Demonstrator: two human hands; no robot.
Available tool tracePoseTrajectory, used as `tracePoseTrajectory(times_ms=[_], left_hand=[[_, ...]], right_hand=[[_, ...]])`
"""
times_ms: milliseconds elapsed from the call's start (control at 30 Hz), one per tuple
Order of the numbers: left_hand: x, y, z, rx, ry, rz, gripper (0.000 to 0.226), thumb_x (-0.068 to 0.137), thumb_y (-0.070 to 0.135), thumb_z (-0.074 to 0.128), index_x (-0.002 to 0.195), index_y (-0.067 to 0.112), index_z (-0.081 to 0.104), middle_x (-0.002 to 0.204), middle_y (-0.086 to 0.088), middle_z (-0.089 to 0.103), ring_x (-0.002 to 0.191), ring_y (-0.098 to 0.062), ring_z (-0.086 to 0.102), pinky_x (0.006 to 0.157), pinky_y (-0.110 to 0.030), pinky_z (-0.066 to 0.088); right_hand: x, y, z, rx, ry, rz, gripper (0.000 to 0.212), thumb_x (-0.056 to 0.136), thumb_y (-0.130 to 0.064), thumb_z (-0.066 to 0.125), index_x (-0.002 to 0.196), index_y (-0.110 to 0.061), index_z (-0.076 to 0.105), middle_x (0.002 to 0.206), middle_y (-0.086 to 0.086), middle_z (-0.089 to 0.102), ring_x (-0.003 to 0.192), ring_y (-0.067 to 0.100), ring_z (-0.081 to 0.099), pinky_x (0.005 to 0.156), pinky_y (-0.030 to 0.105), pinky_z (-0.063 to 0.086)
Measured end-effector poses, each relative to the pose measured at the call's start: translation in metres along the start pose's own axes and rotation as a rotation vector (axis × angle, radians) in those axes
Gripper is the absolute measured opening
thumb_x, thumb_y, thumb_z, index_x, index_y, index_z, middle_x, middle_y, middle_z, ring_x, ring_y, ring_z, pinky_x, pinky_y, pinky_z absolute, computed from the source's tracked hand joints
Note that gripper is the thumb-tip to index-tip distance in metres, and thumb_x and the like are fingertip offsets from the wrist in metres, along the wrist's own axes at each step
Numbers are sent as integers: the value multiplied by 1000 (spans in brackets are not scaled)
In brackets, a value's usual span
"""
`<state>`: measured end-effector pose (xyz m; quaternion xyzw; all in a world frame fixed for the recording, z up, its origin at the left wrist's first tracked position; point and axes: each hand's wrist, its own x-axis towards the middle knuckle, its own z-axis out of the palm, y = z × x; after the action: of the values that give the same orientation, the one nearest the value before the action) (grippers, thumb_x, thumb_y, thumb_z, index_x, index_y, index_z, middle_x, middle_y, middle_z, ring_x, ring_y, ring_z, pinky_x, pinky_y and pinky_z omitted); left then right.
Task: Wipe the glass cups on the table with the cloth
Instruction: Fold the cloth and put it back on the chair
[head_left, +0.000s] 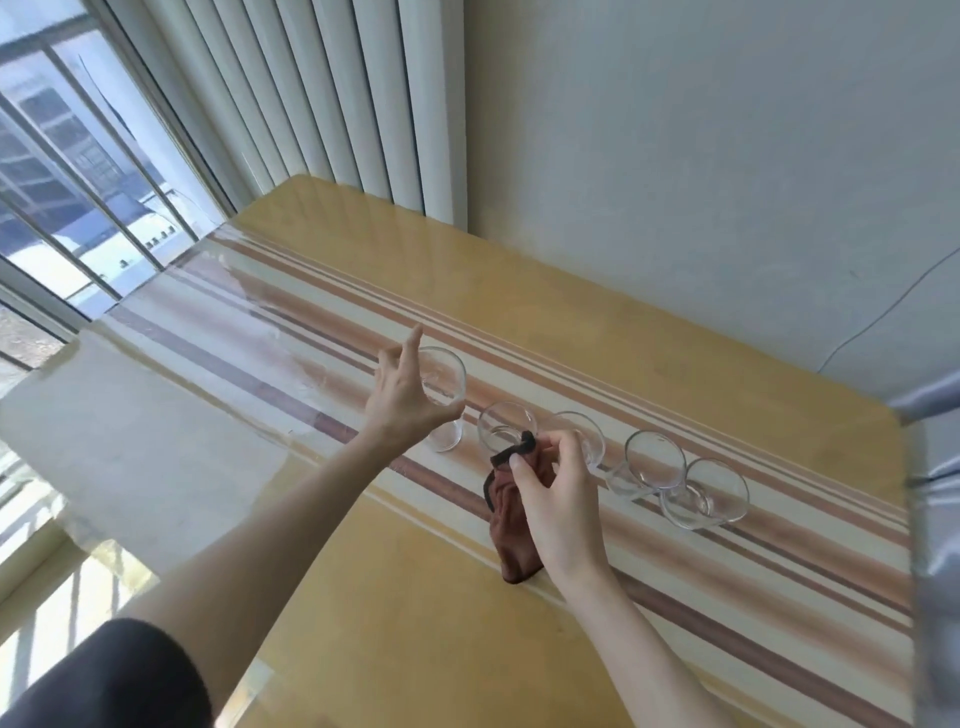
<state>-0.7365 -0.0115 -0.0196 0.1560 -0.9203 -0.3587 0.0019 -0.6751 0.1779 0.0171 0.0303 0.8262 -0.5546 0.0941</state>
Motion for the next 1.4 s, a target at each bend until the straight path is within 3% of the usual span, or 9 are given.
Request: tracePoseTrajectory(times_ms=[200, 300, 400, 533, 667, 967, 1067, 1233, 1400], left_hand=[[-5, -3, 1, 114, -34, 47, 106, 73, 43, 74, 151, 22, 5, 140, -17, 27, 129, -34, 32, 99, -40, 39], [-13, 1, -2, 226, -59, 58, 114, 68, 65, 66, 151, 24, -1, 150, -18, 16, 140, -37, 17, 113, -49, 21], [-42, 27, -14, 62, 70, 175, 98, 70, 76, 48, 149, 28, 15, 154, -8, 17, 143, -26, 16, 115, -47, 16], [-97, 76, -29, -538, -419, 221, 75, 73, 63, 61, 135, 23, 44, 129, 4, 57, 120, -5, 54, 100, -25, 45], [-122, 104, -24, -445, -662, 259, 18, 84, 20, 69, 102, 19, 65, 93, 8, 68, 87, -11, 67, 77, -25, 52], [-190, 134, -11, -463, -328, 82, 27, 91, 27, 60, 83, 1, 57, 74, -8, 50, 70, -16, 50, 67, -28, 38], [-206, 141, -9, -589, -66, -80, 22, 93, 24, 56, 84, 4, 58, 74, -7, 57, 75, -22, 57, 73, -32, 44], [-240, 174, -5, -689, 169, -175, 16, 92, 24, 58, 79, 14, 60, 74, -7, 68, 68, -15, 67, 60, -28, 58], [-273, 194, -1, -709, 100, -82, 23, 94, 30, 54, 96, 11, 64, 86, -7, 71, 80, -13, 70, 74, -26, 59]], right_hand=[[-2, 3, -2, 23, -19, 19, 12, 93, -13, 59, 101, -12, 50, 90, 1, 63, 80, 2, 59, 64, 6, 45], [-7, 0, -9, 48, -50, 21, 13, 93, -13, 59, 102, -10, 50, 89, -1, 62, 76, -4, 59, 62, 3, 43], [-14, -5, -23, 137, -89, 30, 12, 93, -16, 59, 102, -12, 51, 91, -6, 61, 75, -18, 56, 65, 2, 43], [-27, -13, -55, 272, -152, 6, 8, 93, -18, 60, 94, -17, 52, 95, 4, 66, 85, 5, 63, 74, 21, 49], [-46, -20, -94, 358, -160, -34, 8, 94, -16, 56, 96, -9, 52, 74, -10, 68, 65, -2, 63, 58, 14, 47], [-88, 3, -171, 258, -73, 11, 27, 84, -6, 69, 90, -23, 48, 93, 15, 60, 81, 26, 60, 64, 32, 44], [-94, 6, -194, 303, -109, 66, 36, 84, 1, 67, 111, -14, 49, 97, 10, 59, 80, 18, 62, 55, 16, 49], [-107, -4, -199, 138, 80, -10, 10, 86, -8, 66, 84, -15, 59, 82, 2, 63, 79, 23, 61, 62, 23, 48], [-142, -49, -166, 235, -249, -189, 15, 92, -14, 56, 86, -23, 67, 85, -3, 71, 84, 12, 68, 70, 21, 56]])
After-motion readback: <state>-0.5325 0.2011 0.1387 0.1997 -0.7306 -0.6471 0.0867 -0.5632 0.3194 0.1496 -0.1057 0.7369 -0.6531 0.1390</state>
